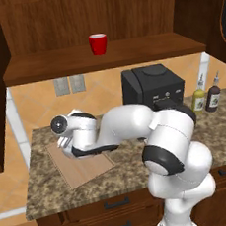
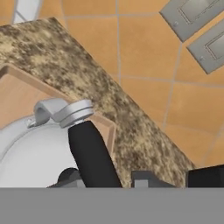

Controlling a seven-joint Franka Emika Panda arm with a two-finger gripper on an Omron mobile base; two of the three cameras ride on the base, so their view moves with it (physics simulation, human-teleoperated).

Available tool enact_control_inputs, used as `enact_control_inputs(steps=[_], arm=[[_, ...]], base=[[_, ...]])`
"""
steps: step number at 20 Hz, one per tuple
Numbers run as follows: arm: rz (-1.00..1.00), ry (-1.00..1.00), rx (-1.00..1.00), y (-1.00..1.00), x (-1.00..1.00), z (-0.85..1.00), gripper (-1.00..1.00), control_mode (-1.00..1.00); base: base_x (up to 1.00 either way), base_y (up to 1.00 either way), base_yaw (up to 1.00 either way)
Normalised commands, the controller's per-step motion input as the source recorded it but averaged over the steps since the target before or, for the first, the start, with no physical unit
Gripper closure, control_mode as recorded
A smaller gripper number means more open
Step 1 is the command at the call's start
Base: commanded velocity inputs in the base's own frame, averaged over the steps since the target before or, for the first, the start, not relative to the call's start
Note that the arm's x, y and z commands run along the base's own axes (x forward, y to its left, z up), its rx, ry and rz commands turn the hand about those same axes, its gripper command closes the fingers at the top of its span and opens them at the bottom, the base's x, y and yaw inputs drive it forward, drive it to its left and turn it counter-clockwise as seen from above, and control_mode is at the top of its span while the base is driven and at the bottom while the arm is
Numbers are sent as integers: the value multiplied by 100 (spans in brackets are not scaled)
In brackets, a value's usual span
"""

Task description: Pick the kettle from the counter and place it on the tray. Then pick the mug from the cabinet and place it on the tray. Then close the cabinet doors.

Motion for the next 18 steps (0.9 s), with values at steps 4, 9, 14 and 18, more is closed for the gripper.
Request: enact_control_inputs(steps=[4,9,14,18], arm=[[0,0,0,27,4,-16,100,-100],[0,0,0,21,1,-30,-100,-100],[0,0,0,1,0,-39,-100,-100],[0,0,0,0,-5,-41,-100,-100]], base=[[0,0,0],[0,0,0],[0,0,0],[0,0,0]])
